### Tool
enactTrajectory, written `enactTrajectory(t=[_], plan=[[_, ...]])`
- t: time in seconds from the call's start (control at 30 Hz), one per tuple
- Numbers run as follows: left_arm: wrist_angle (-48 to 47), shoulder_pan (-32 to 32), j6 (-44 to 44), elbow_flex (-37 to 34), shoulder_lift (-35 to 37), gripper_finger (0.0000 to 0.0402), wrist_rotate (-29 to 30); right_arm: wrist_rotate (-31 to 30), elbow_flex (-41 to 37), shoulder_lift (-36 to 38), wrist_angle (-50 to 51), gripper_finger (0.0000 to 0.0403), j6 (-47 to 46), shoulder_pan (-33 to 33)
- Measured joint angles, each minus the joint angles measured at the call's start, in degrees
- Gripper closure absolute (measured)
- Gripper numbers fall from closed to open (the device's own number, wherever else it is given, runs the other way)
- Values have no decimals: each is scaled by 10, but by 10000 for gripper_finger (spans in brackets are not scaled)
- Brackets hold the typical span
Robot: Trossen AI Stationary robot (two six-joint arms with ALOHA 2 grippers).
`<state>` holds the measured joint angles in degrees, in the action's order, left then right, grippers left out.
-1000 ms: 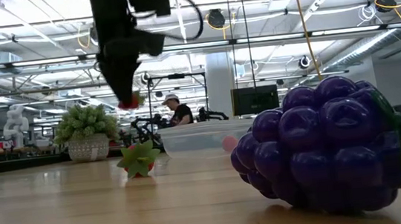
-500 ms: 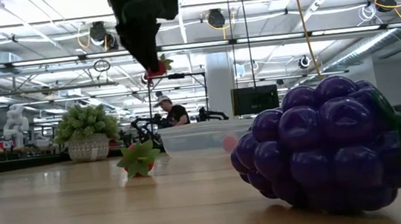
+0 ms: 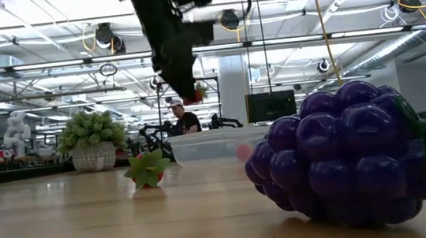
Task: Pick and placing Produce into tupperware
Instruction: Put the left strawberry into the transparent bin
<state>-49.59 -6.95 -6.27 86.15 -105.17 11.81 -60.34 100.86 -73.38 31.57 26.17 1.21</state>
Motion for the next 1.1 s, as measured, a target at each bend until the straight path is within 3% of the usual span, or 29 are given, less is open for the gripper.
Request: enactTrajectory(t=[0.47,1.1], plan=[[69,-39,13,0,-81,246,-78,0,0,0,0,222,0,0],[55,-67,2,0,-104,245,-76,3,0,0,20,222,-15,0]])
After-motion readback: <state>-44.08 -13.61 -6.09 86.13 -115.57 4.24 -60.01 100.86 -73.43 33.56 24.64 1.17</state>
